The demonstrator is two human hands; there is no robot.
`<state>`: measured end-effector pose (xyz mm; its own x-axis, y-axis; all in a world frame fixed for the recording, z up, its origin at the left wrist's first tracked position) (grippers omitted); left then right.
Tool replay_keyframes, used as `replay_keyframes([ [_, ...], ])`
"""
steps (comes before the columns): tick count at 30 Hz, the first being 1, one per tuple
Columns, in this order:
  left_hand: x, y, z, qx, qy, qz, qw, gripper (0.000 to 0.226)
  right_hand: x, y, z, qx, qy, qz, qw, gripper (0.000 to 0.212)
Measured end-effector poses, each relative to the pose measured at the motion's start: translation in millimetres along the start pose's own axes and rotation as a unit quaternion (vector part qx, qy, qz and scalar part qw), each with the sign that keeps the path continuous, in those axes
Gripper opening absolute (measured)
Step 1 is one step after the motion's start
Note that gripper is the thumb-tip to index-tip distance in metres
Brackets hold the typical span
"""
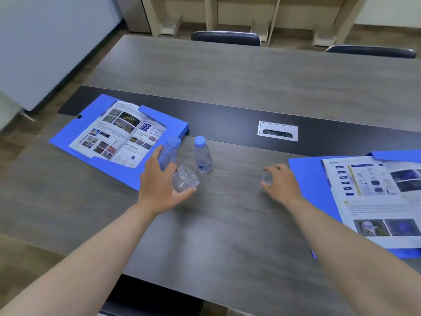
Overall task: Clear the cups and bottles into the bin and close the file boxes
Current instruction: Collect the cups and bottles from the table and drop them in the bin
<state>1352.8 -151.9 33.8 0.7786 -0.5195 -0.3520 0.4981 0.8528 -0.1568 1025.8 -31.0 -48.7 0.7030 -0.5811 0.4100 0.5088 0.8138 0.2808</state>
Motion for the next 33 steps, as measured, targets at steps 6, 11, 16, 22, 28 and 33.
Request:
replay_keyframes([
  [6,-12,-4,11,-0.009,-0.015,-0.049,0.999,0.063,16,20,42,-0.080,-0.126,0.000,0.989,0.046],
  [11,-16,-5,31,-0.032,-0.022,-0.102,0.994,0.061,91,66,73,-0.063,-0.377,0.070,0.921,0.038],
  [16,-12,0,45,-0.047,-0.016,-0.132,0.990,0.063,164,88,52,0.016,-0.440,0.144,0.886,0.038],
  [22,3,7,55,-0.051,-0.018,-0.135,0.989,0.061,226,95,9,0.099,-0.390,0.191,0.895,0.041],
  [28,29,10,59,-0.064,0.000,-0.080,0.995,0.063,254,90,-20,0.130,-0.427,0.172,0.878,0.042],
  [33,46,10,53,-0.054,0.013,-0.056,0.997,0.059,263,86,-38,0.174,-0.455,0.149,0.861,0.040],
])
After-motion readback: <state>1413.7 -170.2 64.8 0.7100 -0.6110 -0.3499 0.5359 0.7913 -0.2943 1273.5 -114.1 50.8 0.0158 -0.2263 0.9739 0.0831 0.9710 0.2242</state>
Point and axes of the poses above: each hand's wrist, its own y-axis away from the middle knuckle, its own z-axis out of the back of the hand, x = y × z, the point moved 7 cm from there along -y, towards the middle knuckle, and after that the axes turned 2 degrees about -z, right-handed, at the moved point
